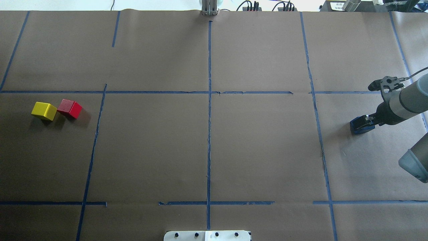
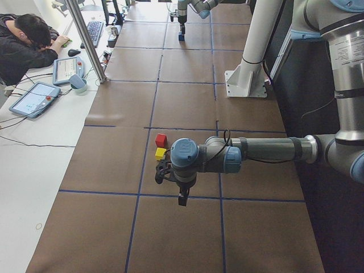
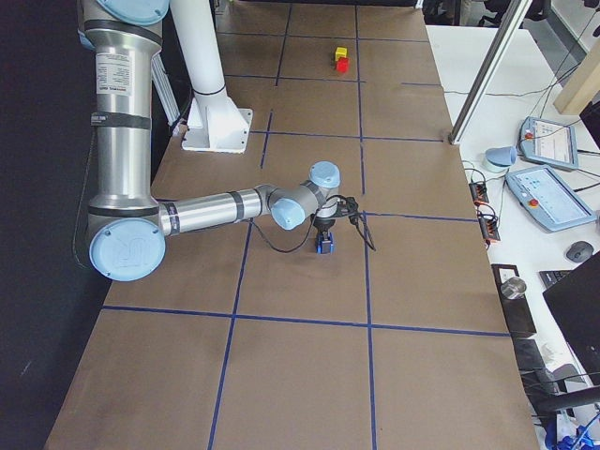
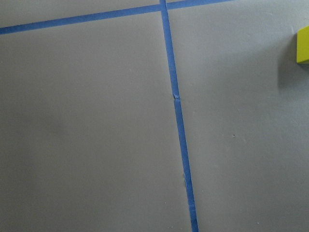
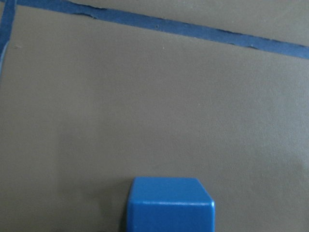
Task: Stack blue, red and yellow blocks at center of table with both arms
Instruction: 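Reach the right gripper down to the blue cube and grasp it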
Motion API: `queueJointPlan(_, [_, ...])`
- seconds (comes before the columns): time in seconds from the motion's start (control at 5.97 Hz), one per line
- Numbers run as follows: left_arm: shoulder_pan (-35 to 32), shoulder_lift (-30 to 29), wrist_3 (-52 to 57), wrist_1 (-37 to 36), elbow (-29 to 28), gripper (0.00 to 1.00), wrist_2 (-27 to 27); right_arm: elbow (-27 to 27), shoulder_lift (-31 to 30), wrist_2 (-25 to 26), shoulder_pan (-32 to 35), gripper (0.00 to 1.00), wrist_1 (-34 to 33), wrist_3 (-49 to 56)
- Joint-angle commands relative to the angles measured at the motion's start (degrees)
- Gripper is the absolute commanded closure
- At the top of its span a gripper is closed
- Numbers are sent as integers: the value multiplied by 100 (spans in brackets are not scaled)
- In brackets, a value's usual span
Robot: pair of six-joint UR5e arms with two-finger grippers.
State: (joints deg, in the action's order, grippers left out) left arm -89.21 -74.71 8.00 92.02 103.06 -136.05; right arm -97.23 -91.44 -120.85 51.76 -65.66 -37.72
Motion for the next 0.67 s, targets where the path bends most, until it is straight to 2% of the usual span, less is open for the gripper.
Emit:
queueJointPlan(0.0, [0, 0, 0, 9, -6, 0, 0, 151, 161, 9, -35, 45, -9, 27])
queueJointPlan(0.34, [0, 0, 0, 9, -6, 0, 0, 318, 347, 9, -35, 62, 0, 28])
queueJointPlan(0.5, [0, 0, 0, 9, -6, 0, 0, 205, 355, 9, -26, 82, 0, 19])
